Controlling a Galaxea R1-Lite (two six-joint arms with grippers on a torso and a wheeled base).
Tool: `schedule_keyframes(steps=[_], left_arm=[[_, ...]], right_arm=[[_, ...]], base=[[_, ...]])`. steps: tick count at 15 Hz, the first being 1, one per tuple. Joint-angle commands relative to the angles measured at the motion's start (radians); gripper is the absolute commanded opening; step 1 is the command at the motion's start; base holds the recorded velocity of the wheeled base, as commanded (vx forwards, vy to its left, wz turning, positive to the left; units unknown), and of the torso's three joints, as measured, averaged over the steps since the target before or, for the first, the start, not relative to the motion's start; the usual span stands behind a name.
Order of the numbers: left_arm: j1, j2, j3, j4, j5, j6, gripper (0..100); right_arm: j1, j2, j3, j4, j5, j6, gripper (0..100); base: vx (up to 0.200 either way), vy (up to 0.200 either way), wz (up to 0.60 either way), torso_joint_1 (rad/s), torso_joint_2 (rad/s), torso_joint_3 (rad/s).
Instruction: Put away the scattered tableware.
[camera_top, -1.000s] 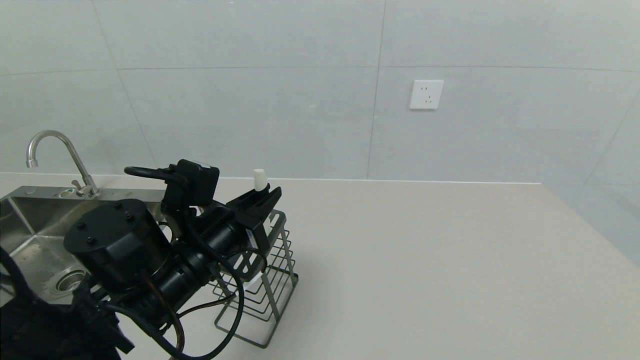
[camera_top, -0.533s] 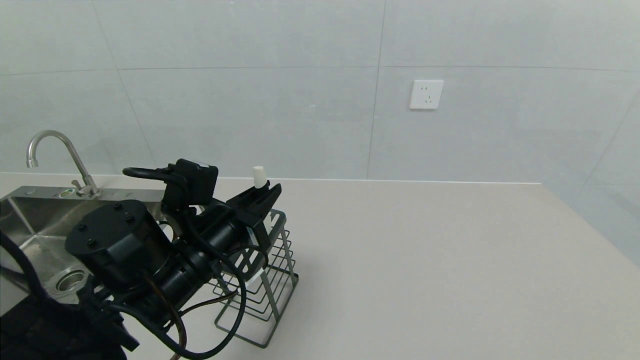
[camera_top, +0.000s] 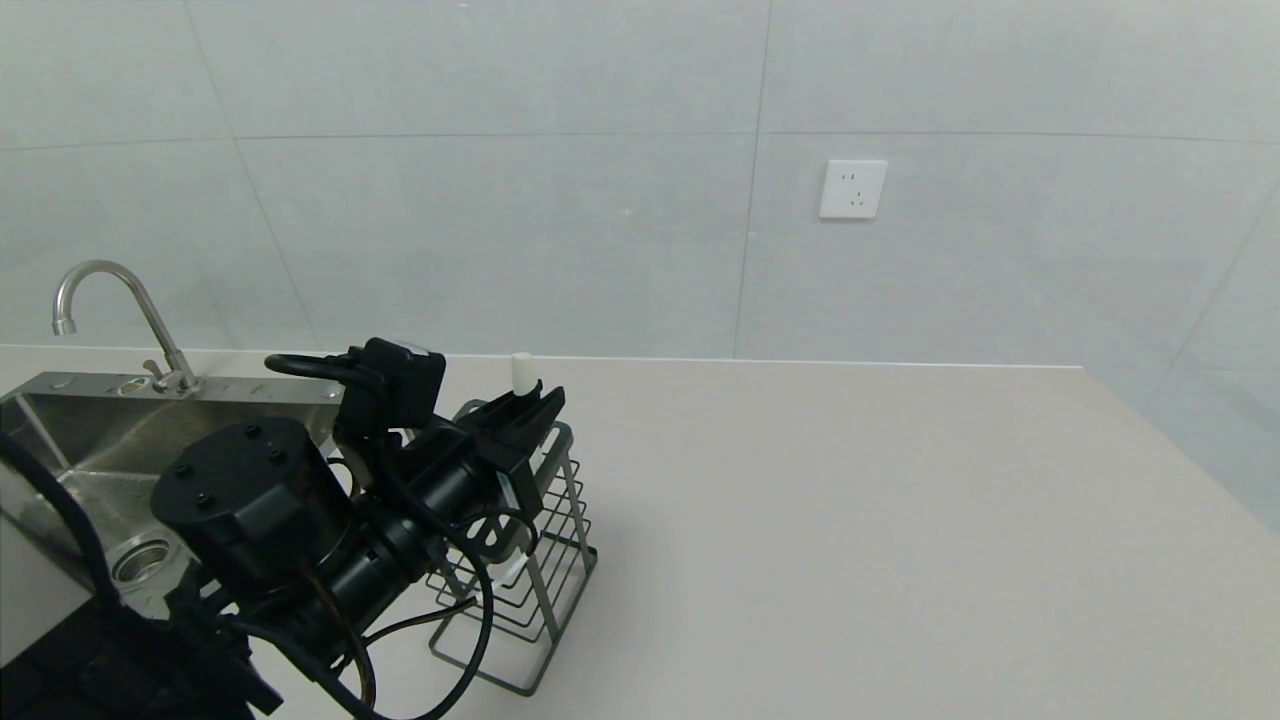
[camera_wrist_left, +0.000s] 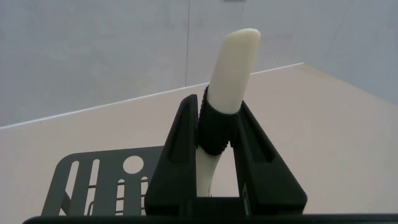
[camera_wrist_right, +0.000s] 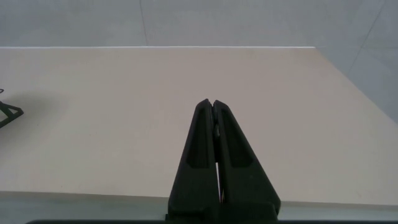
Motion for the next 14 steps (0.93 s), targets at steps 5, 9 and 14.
schedule_keyframes(steps=[5,9,14], left_arm=[[0.006,0.014,0.002,-0.001,-0.009,-0.002,100],[0.006,0.009,-0.001,-0.001,-0.011,-0.002,100],[0.006,-0.005,0.001,-0.001,-0.011,-0.001,100]], right_arm=[[0.000,0.001,0.000,0.000,0.000,0.000,0],[0.000,0.001,0.000,0.000,0.000,0.000,0],[0.000,0.001,0.000,0.000,0.000,0.000,0]], base=[[0.000,0.000,0.00,0.000,0.00,0.000],[0.000,0.000,0.00,0.000,0.00,0.000],[0.000,0.000,0.00,0.000,0.00,0.000]])
